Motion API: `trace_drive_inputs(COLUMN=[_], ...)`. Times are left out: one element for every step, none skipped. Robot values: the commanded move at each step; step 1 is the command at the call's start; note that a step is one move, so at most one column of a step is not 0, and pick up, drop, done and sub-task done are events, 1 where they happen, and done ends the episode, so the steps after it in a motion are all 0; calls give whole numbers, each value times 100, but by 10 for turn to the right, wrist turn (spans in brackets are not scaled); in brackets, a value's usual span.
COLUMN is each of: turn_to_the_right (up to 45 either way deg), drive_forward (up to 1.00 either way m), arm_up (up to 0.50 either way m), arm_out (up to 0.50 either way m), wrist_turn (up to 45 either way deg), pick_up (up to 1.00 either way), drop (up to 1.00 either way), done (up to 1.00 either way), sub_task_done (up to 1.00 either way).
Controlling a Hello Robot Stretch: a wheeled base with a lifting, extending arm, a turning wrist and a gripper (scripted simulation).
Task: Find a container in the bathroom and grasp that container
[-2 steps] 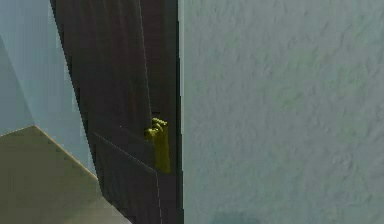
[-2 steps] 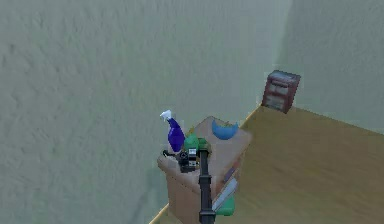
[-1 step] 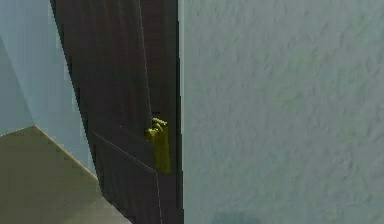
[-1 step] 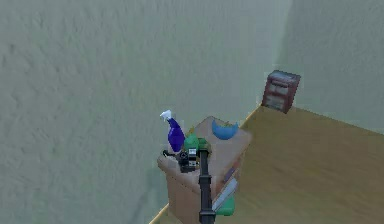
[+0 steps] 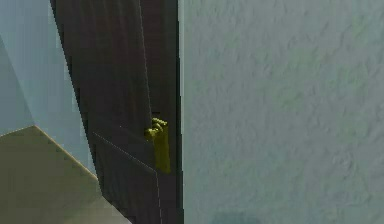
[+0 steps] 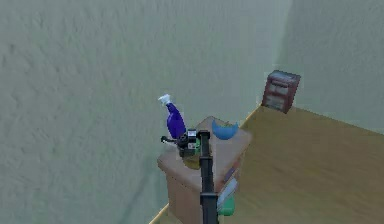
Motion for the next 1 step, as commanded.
trace_drive_inputs(turn_to_the_right=[0], drive_forward=[0], arm_up=[0], arm_out=[0], wrist_turn=[0], pick_up=[0], drop=[0], done=[100], sub_task_done=[0])
